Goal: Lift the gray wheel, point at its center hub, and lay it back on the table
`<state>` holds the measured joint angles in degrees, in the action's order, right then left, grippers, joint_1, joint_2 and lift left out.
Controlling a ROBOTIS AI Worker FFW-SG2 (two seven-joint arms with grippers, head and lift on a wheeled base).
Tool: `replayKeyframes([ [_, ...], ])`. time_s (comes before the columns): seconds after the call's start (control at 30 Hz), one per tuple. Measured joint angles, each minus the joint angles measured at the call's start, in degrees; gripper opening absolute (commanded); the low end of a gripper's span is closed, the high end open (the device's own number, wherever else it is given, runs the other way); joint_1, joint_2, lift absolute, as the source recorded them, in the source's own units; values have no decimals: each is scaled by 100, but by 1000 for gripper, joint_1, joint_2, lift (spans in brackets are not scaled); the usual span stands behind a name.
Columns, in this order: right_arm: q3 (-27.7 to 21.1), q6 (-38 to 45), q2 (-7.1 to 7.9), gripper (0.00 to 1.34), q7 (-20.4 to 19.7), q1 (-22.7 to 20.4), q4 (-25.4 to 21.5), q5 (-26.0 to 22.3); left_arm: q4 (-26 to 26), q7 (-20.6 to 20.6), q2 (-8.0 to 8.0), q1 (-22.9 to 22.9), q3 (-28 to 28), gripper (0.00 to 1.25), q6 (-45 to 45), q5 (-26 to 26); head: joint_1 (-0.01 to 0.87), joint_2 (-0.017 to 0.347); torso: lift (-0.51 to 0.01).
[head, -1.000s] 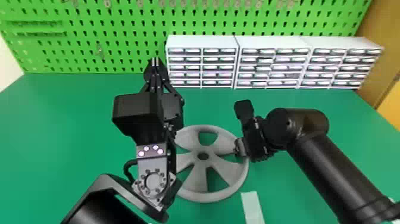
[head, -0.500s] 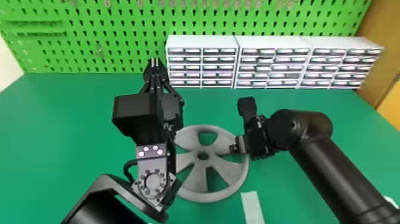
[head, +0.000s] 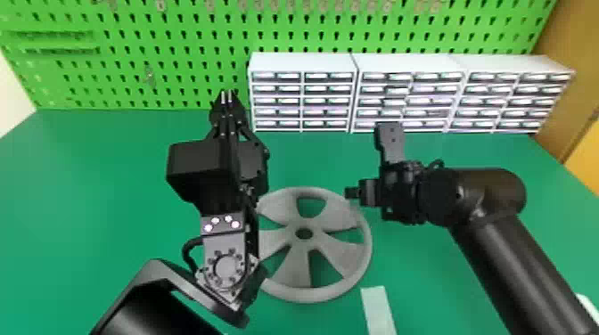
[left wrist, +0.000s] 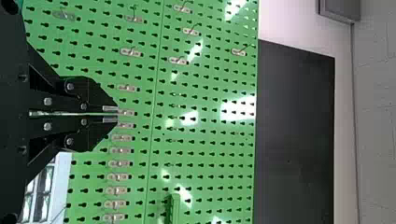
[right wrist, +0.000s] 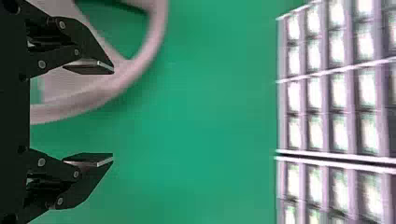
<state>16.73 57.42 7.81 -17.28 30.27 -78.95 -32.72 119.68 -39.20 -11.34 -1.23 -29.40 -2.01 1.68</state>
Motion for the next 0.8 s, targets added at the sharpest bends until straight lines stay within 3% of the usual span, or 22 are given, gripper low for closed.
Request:
replayKeyframes([
  [0.3,-387,-800,-8,752,706,-305,-573,502,-178,0,61,13,136,135,112,-116,692,48,-96],
  [0.6,-682,-2366,-45,724,1450,-723,-1138,1306,-523,17,75,71,302,146,456,-296,692,48,-96],
  [0.8,-868,-3560,-91,723,1592,-1061,-1418,1544,-906,421,81,245,487,155,662,-459,692,48,-96],
])
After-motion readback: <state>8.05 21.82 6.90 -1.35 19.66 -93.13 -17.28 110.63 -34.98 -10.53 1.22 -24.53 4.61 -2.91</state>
